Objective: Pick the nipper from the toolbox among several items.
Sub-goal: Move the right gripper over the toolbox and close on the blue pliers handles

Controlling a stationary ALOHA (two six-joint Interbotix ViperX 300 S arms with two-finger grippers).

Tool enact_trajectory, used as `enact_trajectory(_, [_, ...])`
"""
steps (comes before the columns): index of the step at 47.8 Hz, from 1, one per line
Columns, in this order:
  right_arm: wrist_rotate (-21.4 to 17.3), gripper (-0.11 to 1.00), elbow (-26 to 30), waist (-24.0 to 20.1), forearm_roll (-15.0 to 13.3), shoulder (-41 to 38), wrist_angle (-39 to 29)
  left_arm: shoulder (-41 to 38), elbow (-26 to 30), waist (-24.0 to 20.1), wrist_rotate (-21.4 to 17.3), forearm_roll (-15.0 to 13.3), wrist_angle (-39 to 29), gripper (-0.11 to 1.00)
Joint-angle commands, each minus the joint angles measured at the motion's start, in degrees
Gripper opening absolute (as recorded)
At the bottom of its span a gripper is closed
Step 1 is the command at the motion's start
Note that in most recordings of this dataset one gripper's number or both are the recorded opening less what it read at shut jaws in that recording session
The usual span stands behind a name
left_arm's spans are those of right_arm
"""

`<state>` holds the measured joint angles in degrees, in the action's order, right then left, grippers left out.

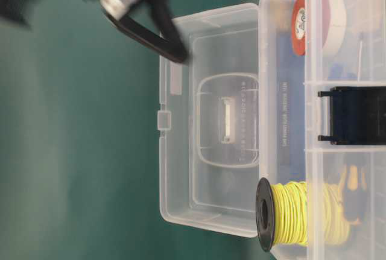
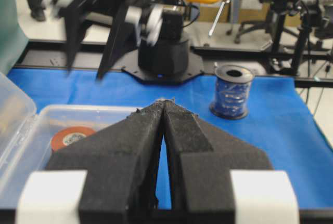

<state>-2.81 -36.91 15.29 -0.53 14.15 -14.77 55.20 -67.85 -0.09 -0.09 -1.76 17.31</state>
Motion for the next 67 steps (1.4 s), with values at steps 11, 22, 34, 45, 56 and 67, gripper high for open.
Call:
enact_trajectory(11, [0.09,0.68,11.34,0.79,-1.41,-16.7,-6.5,-0.62,0.62,0.09,0.0,-0.09,0.35,0.0])
enact_trajectory(22, [0.18,0.68,13.54,1.05,-1.41,-23.82,-6.06,-0.62,0.53,0.09,0.09,-0.18,0.18,0.0])
enact_trajectory(34, [0.09,0.67,14.5,1.23,-1.49,-28.48,-4.39,-0.35,0.26,0.09,0.18,-0.18,0.09,0.0])
enact_trajectory(45, [0.35,0.36,14.33,1.23,-1.41,-29.97,-3.87,-0.35,0.18,0.09,0.35,-0.18,0.09,0.0])
enact_trajectory(56, [0.09,0.13,13.97,0.97,-1.41,-27.77,-4.04,0.09,0.09,0.18,0.35,-0.18,-0.7,0.0])
enact_trajectory(67, [-0.35,0.13,11.95,0.97,-1.41,-16.26,-5.45,0.44,0.09,0.09,0.44,-0.18,-0.88,0.0])
